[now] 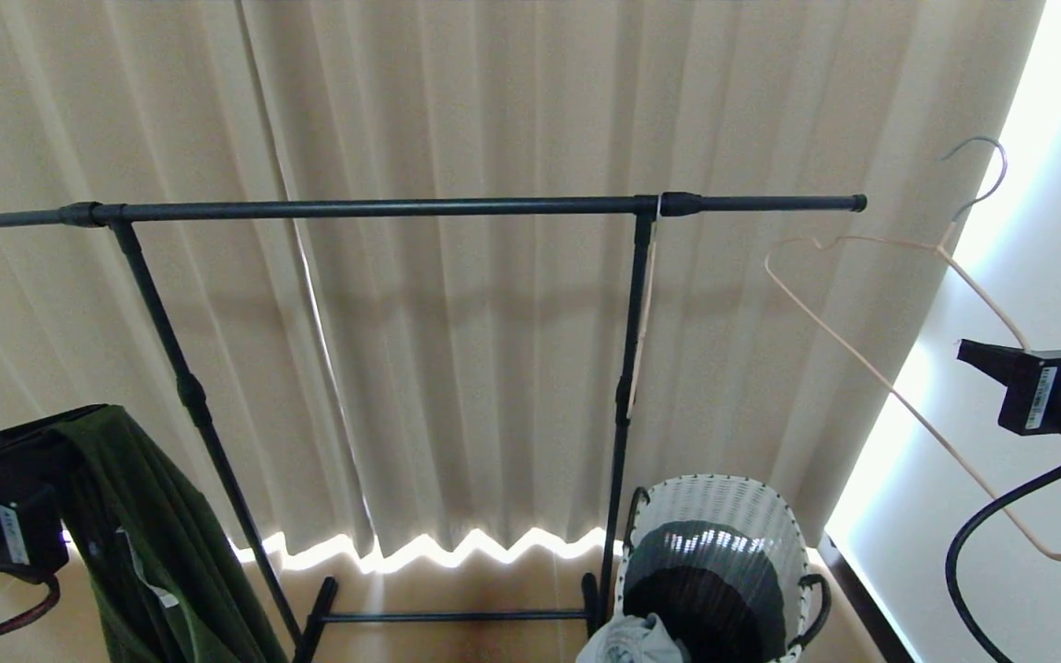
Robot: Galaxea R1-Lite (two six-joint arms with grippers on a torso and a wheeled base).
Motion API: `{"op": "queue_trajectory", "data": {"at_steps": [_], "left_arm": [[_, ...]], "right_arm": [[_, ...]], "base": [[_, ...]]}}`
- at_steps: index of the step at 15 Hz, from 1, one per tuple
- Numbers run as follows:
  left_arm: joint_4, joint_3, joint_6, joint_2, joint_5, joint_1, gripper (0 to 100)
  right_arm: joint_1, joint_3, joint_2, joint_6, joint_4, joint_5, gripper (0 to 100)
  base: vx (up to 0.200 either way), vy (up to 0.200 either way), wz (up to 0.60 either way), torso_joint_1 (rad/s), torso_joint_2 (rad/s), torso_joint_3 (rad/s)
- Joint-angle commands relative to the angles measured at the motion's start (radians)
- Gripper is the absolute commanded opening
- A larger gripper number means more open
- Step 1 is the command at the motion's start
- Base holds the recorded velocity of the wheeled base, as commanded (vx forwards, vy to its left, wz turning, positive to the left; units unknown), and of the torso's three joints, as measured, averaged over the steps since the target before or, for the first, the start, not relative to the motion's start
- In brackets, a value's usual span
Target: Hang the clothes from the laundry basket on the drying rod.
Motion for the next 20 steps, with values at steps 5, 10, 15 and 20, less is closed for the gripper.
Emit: {"op": "queue_trajectory", "data": {"at_steps": [5,10,15,20], "left_arm": [[0.0,0.001,0.019,0.002,0.002,0.001,0],[0.0,-0.001,0.019,0.002,0.002,0.001,0],[0.0,-0.001,0.021,0.002,0.001,0.001,0],[-0.002,0.018,0.03,0.0,0.001,-0.001,0]], "right_arm": [[0.002,0.018,-0.067,0.001,-0.001,0.064,0],[0.037,0.016,-0.073,0.002,-0.001,0.068,0],[0.06,0.015,-0.073,0.002,-0.003,0.07,0],[0.08,0.015,-0.072,0.002,-0.003,0.07,0]], "base": [[0.0,0.08,0.0,0.001,0.0,-0.001],[0.0,0.2,0.0,0.003,0.0,0.002],[0.0,0.2,0.0,0.001,0.0,0.001],[0.0,0.12,0.0,0.002,0.0,0.002]]}}
